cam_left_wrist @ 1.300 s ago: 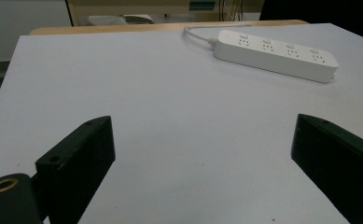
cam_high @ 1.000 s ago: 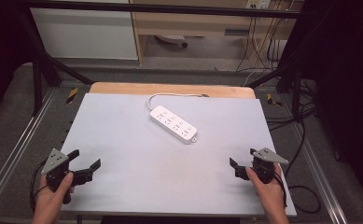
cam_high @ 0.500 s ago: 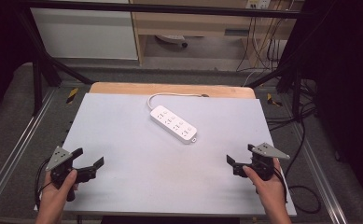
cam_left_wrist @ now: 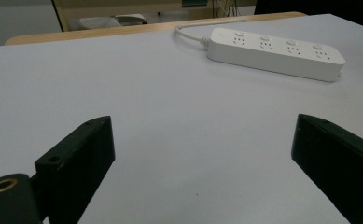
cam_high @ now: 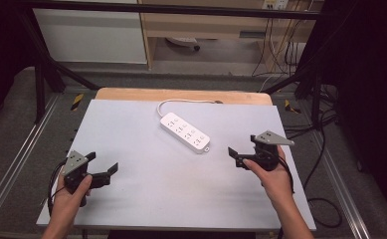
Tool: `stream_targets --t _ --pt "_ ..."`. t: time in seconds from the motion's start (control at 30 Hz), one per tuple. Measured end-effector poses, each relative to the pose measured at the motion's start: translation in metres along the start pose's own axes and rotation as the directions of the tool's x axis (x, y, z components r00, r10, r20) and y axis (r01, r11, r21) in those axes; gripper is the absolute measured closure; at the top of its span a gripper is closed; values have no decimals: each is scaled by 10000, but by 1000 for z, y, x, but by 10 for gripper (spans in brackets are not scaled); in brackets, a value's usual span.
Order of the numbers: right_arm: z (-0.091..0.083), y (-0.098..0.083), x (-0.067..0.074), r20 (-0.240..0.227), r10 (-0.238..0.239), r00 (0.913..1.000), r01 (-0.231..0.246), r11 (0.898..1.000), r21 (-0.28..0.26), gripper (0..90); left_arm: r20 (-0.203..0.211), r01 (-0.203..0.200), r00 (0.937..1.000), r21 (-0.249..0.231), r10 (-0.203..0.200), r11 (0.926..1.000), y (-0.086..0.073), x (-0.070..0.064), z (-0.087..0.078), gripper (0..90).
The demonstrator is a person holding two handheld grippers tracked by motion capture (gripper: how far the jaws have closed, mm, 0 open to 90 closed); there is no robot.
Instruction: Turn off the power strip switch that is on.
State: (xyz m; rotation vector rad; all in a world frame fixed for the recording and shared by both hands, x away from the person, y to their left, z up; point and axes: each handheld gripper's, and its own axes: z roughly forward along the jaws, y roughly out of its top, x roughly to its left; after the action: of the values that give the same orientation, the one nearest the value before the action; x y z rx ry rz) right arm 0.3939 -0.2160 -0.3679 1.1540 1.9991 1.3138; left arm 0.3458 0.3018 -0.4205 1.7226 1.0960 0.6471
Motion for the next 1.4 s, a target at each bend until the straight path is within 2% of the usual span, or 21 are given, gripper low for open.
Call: stream_targets --t 0.13,0.3,0.43,0.7,0.93,1.23,1.4 --pt "11 14 4 -332 -77 9994 76 10000 -49 250 -15 102 9999 -51 -102 9999 -2 2 -6 58" --pt "24 26 8 -767 180 9969 -177 9998 54 439 35 257 9997 -205 -256 9995 -2 3 -12 59" --pt "35 31 10 -703 104 9975 -107 9999 -34 561 52 254 9997 -187 -253 9995 -2 2 -12 59" --pt "55 44 15 -268 -445 9987 445 9990 1 779 56 170 9998 -75 -170 9998 -3 0 -11 59" --pt "68 51 15 -242 -549 9982 546 9984 -125 880 42 146 9999 -81 -146 9999 -3 0 -10 59" --pt "89 58 23 -522 -440 9977 429 9988 -226 900 70 172 9998 -7 -172 9999 -4 0 -10 59" --pt "108 61 29 -657 -471 9967 466 9989 -101 900 60 164 9998 14 -164 9999 -4 1 -9 59"
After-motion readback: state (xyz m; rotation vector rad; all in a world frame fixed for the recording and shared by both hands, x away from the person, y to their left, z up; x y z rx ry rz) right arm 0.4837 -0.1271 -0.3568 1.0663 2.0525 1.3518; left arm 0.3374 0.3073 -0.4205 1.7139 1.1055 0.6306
